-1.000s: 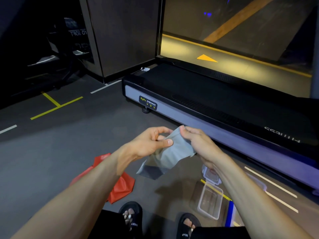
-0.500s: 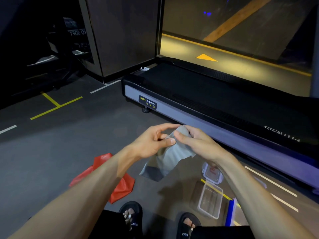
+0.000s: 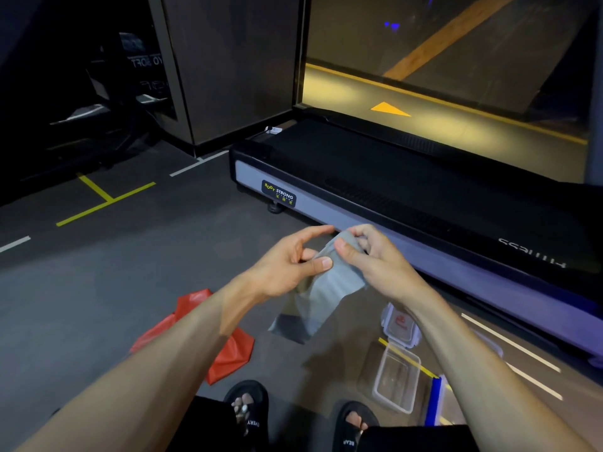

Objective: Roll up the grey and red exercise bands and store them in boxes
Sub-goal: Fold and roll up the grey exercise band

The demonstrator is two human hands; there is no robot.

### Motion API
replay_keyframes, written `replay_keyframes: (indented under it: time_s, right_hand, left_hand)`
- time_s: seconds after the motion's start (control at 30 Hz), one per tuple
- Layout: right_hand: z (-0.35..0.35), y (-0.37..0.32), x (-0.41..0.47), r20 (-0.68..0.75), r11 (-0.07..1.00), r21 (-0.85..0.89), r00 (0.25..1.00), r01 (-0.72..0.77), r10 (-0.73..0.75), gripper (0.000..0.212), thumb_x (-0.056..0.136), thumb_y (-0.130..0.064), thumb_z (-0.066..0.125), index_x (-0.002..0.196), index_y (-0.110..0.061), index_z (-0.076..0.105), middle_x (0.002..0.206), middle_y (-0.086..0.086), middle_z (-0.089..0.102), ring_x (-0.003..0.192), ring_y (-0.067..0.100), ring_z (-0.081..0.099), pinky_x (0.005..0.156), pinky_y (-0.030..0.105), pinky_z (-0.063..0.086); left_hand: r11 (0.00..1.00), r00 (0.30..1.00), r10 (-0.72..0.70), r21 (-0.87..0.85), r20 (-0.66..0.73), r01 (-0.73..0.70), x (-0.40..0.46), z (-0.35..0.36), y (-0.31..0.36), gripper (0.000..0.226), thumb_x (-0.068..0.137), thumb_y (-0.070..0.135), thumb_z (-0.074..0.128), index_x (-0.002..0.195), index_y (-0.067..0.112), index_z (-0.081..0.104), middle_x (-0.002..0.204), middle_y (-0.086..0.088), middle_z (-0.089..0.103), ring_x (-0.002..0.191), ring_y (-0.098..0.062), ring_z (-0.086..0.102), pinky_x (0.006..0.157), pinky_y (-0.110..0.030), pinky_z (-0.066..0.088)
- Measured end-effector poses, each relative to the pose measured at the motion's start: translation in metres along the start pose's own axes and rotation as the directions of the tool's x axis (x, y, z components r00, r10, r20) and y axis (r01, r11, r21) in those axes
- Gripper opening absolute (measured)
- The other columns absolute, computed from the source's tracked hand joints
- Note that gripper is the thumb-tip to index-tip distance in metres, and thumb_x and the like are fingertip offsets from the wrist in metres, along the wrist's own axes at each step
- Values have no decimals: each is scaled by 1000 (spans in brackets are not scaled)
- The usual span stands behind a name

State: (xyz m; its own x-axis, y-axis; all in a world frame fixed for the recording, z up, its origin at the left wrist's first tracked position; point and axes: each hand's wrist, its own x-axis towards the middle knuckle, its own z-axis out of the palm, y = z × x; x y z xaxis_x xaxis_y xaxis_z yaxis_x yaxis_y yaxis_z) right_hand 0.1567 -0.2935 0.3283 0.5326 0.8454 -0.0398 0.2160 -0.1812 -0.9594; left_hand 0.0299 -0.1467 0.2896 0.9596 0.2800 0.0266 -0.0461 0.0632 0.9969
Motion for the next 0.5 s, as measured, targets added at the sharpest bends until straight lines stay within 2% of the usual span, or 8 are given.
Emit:
replay_keyframes:
  time_s: [0.1,0.17,0.23,0.37,0.47,0.5]
  right_hand:
    - [0,2,3,-7,1000,-19,1000,25,-25,21,96,-39,68,107,-21,66,99,4,77,92,22,71,94,57,52]
    - [2,2,3,-31,998,-42,999,42,-43,18,95,-44,65,101,-28,71,98,3,76,90,19,69,93,54,53]
    - [3,2,4,-53,995,-71,996,63,-67,17,98,-41,62,99,-28,73,96,1,75,89,17,69,92,53,54]
    - [4,0,5,-75,988,-140,994,71,-82,26,100,-43,56,102,-26,76,96,0,77,95,23,72,92,54,53]
    - [5,1,4,-95,983,-172,992,62,-79,31,105,-40,51,103,-24,77,96,2,77,98,26,71,93,52,54]
    - [6,2,5,-104,980,-189,991,63,-84,32,106,-39,49,102,-22,77,95,4,77,97,27,71,92,51,53]
  left_hand:
    - [1000,1000,1,-15,-9,-1,1,-1,-2,60,97,2,62,151,14,41,84,-8,75,92,-29,66,86,-40,56]
    - [1000,1000,3,-16,-10,-3,2,-1,-2,59,93,9,67,147,15,46,88,-10,75,92,-28,68,88,-42,56]
    - [1000,1000,14,-25,-18,-14,2,1,-2,56,89,14,68,141,18,50,89,-10,76,89,-23,70,86,-40,57]
    - [999,999,23,-32,-46,-24,1,4,1,51,91,11,67,139,17,51,89,-10,76,86,-21,70,83,-37,57]
    - [1000,998,17,16,-65,-16,2,5,0,48,97,6,63,141,18,48,99,-25,72,92,-28,66,89,-44,54]
    - [999,997,21,40,-71,-18,3,3,-2,49,98,7,64,143,18,47,98,-24,73,92,-28,66,90,-46,53]
